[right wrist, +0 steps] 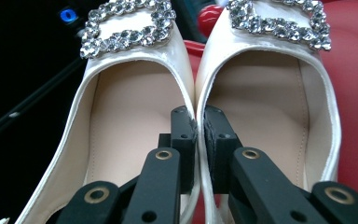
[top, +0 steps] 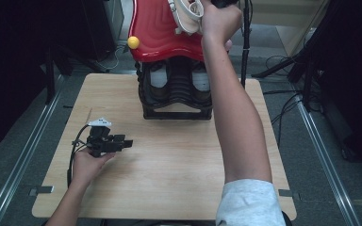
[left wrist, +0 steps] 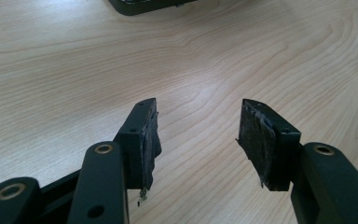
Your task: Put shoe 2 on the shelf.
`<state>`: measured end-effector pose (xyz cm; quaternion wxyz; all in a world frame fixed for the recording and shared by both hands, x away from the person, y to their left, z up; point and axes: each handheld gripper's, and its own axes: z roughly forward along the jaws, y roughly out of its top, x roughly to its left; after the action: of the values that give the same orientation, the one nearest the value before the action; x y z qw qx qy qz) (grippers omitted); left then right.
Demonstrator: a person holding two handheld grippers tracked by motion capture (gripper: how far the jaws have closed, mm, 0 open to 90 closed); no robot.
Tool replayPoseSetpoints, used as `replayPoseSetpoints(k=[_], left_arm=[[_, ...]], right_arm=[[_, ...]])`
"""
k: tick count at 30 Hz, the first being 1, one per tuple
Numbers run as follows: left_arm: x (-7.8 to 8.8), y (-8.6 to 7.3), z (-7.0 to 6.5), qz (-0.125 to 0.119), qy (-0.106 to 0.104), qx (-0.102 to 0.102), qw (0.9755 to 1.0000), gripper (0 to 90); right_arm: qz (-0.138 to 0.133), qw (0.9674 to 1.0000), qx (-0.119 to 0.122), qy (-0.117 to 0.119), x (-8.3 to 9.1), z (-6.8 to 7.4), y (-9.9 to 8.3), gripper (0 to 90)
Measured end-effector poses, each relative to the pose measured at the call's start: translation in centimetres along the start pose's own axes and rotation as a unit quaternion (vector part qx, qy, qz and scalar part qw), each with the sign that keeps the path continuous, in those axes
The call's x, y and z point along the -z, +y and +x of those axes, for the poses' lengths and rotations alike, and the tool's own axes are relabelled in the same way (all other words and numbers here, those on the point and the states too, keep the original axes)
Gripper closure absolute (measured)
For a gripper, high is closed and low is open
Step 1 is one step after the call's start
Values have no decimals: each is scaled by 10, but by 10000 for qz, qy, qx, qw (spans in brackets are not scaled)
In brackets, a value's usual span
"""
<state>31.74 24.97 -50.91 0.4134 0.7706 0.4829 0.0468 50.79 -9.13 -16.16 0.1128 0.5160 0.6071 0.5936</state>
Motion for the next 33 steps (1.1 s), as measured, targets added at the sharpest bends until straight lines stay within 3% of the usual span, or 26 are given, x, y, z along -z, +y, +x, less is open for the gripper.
replayPoseSetpoints(k=[10,18,26,33], left_arm=[[-1,1,-2,-32,-11,-59,10000,471],[-2,1,-4,4,-23,-114,9999,471],[-2,1,-3,-2,-10,-109,9999,472],[-2,2,-3,-16,2,-112,9999,472]], right_arm=[[-162,9982,-94,-565,-12,-1,-5,854],[-220,9960,105,-862,-20,6,-12,853],[-205,9961,-202,-837,-25,8,-14,851],[-152,9957,-190,-899,-30,11,-17,835]])
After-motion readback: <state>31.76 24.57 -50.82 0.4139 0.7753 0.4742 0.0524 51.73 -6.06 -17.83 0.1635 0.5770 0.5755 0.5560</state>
